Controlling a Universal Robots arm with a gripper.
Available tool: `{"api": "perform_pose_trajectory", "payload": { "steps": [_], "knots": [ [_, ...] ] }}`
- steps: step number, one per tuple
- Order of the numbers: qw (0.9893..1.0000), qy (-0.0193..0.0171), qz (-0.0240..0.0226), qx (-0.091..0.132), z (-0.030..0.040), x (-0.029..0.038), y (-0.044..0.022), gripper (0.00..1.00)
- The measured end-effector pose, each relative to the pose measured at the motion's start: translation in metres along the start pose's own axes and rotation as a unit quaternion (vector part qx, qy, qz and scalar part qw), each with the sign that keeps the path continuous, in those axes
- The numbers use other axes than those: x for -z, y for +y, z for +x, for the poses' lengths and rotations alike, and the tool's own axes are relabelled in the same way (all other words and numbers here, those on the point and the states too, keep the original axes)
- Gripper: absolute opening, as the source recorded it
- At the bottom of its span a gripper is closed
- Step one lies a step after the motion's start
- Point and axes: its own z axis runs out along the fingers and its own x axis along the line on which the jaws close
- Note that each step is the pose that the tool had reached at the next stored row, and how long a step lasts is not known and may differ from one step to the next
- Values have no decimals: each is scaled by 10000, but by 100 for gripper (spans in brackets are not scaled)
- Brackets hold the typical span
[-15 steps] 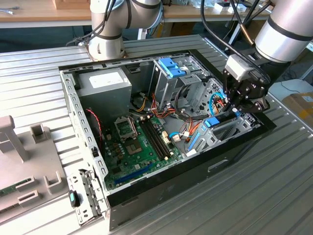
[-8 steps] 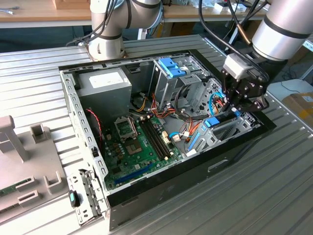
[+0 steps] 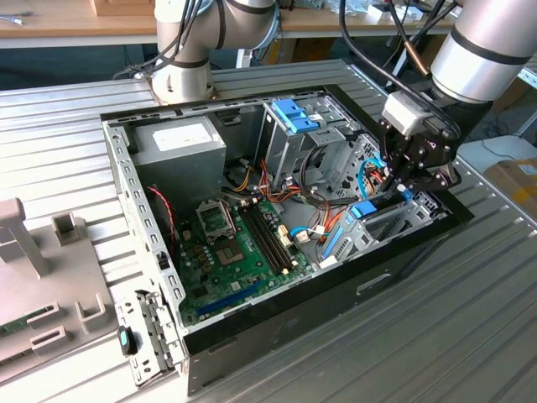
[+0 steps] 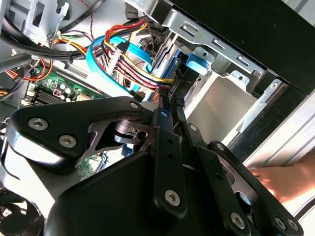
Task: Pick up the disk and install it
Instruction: 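Insert the first disk wire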
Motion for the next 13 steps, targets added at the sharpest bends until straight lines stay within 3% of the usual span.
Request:
{"api": "perform_pose_trajectory", "payload": {
  "steps": [13],
  "knots": [
    [10000, 2, 0, -7, -6, -21, 1, 16]
  ]
}}
